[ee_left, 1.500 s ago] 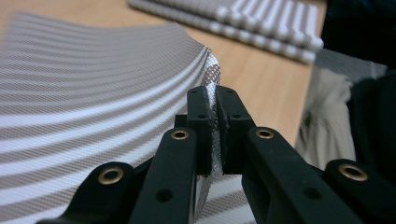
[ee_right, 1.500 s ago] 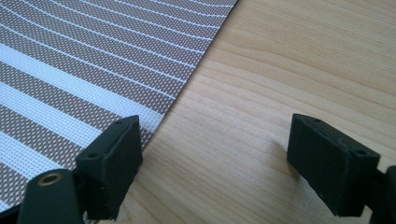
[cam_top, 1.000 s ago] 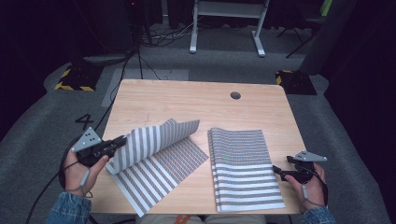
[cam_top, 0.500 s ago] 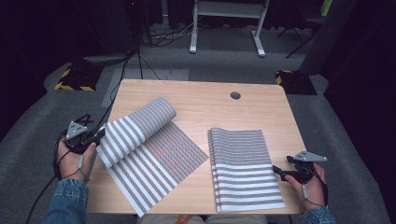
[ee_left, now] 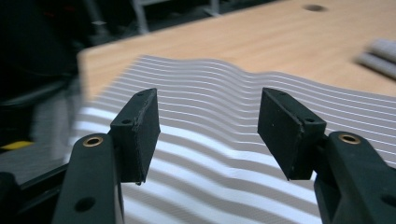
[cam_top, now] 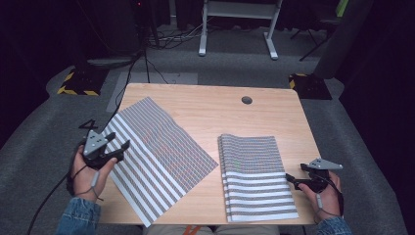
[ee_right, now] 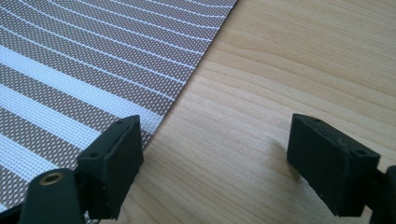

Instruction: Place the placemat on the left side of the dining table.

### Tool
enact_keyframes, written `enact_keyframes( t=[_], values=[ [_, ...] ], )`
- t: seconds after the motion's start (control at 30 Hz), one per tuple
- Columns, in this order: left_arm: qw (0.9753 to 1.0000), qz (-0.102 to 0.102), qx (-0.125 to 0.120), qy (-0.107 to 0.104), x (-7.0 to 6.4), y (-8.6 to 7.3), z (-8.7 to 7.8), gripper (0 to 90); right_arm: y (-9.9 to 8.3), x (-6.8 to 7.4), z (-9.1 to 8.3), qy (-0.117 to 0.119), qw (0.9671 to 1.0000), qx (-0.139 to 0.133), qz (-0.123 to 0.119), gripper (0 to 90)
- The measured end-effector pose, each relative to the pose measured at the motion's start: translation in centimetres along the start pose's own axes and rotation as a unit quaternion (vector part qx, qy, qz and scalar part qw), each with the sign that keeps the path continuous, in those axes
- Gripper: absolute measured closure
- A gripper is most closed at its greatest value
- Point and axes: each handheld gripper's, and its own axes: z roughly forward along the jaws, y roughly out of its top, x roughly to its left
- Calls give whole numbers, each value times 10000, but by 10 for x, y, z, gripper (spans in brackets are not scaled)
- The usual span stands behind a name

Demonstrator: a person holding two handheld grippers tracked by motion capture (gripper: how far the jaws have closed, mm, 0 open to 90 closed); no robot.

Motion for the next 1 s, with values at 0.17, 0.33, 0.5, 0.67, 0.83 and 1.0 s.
enact_keyframes(
  t=[0.17, 0.33, 0.5, 0.67, 0.83, 1.0],
  values=[
    [9987, 202, 227, -415, -36, 1, 11, 400, 0, 0, 0, 3, 10000, 0, 7, 184],
    [9960, 76, 409, -785, -70, 2, 25, 412, 0, 0, 0, 2, 10000, 0, 5, 184],
    [9929, 55, 618, -1015, -100, 4, 43, 421, 0, 0, 0, -4, 10000, -6, -7, 184],
    [9885, 190, 759, -1297, -133, 13, 62, 424, 0, 0, 0, 3, 10000, -1, 4, 185],
    [9894, 137, 561, -1330, -164, 22, 84, 398, 0, 0, 0, -1, 10000, -4, -8, 185],
    [9896, 68, 806, -1186, -185, 16, 113, 384, 0, 0, 0, -1, 10000, -4, -9, 184]
  ],
)
